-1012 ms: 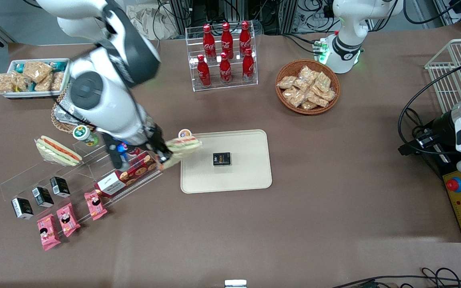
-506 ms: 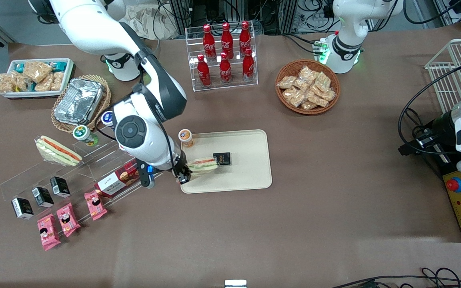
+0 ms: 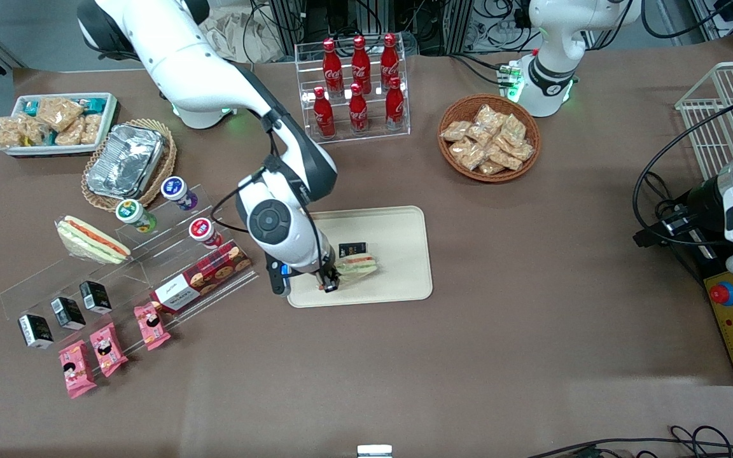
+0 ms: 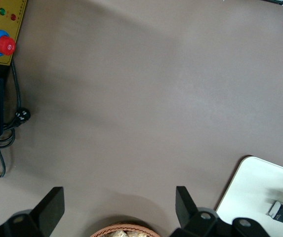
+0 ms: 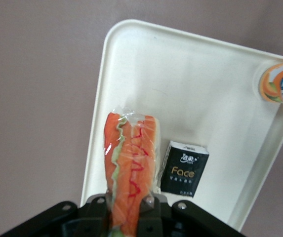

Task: Place sandwich on tray
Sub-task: 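Lower the sub sandwich onto the tray beside the black card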

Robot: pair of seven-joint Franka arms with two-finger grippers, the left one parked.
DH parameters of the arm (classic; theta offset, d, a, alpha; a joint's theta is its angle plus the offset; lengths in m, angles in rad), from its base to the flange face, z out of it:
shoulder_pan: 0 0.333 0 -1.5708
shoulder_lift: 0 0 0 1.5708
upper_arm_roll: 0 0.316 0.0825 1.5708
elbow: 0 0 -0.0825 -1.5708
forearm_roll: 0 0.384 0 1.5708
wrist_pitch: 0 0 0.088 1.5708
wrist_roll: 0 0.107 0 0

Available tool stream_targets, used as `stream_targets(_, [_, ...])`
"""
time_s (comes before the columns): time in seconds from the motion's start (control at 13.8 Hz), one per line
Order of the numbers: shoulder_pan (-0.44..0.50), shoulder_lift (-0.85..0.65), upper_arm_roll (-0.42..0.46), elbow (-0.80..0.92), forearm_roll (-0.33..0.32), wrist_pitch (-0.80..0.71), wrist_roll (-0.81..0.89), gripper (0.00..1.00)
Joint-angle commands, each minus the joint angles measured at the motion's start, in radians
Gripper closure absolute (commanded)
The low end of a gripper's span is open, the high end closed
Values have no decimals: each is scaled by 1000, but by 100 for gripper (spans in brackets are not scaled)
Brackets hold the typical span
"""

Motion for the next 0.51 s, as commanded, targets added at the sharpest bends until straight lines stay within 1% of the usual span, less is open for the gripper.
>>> stream_targets(0.0, [15, 27, -13, -5, 22, 40, 5, 100])
stream_targets(0.14, [13, 36, -14, -11, 21, 48, 4, 100])
stream_targets(0.22, [13, 36, -14, -13, 21, 47, 4, 82])
stream_targets(0.36, [15, 36, -14, -18, 21, 48, 4, 60])
stream_targets(0.43, [15, 37, -14, -18, 18, 47, 1, 51])
